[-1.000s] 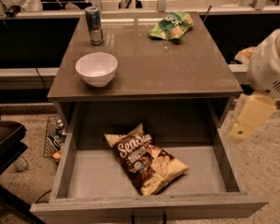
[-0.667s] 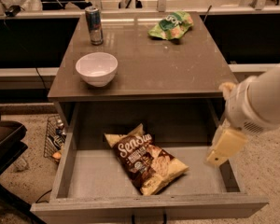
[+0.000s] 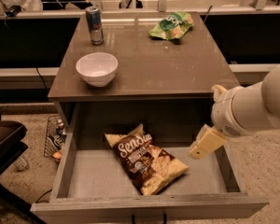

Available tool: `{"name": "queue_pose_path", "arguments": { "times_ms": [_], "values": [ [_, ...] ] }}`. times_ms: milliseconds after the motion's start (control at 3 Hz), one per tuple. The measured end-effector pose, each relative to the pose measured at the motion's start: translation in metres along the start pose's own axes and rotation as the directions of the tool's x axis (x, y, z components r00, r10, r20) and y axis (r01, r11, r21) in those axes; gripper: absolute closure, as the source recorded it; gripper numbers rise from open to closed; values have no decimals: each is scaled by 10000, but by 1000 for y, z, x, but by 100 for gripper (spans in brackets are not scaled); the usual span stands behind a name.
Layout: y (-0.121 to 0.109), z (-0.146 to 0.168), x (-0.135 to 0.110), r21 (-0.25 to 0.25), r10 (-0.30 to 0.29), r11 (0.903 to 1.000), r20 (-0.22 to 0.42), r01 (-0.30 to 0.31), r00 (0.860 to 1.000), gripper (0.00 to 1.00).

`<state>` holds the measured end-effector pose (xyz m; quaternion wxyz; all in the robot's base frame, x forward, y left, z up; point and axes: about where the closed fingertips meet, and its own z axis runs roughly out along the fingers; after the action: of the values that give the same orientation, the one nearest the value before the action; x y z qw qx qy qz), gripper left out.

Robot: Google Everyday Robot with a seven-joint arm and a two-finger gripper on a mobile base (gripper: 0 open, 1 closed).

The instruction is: Pick brown chip bag from top drawer and place on counter

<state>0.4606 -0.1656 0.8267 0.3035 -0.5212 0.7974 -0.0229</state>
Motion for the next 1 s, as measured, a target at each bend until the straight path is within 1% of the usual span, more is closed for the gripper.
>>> {"name": "queue_pose_path", "arguments": {
  "times_ms": [333,667,1000],
  "values": [
    [10,10,0,-217,56,9997,-282,-62,9996,0],
    [41,54,-3,-1292,526,9896,-852,-634,9950,0],
    [65,82,-9,-2083,1321,9656,-1228,-1557,9836,0]
  ]
}}
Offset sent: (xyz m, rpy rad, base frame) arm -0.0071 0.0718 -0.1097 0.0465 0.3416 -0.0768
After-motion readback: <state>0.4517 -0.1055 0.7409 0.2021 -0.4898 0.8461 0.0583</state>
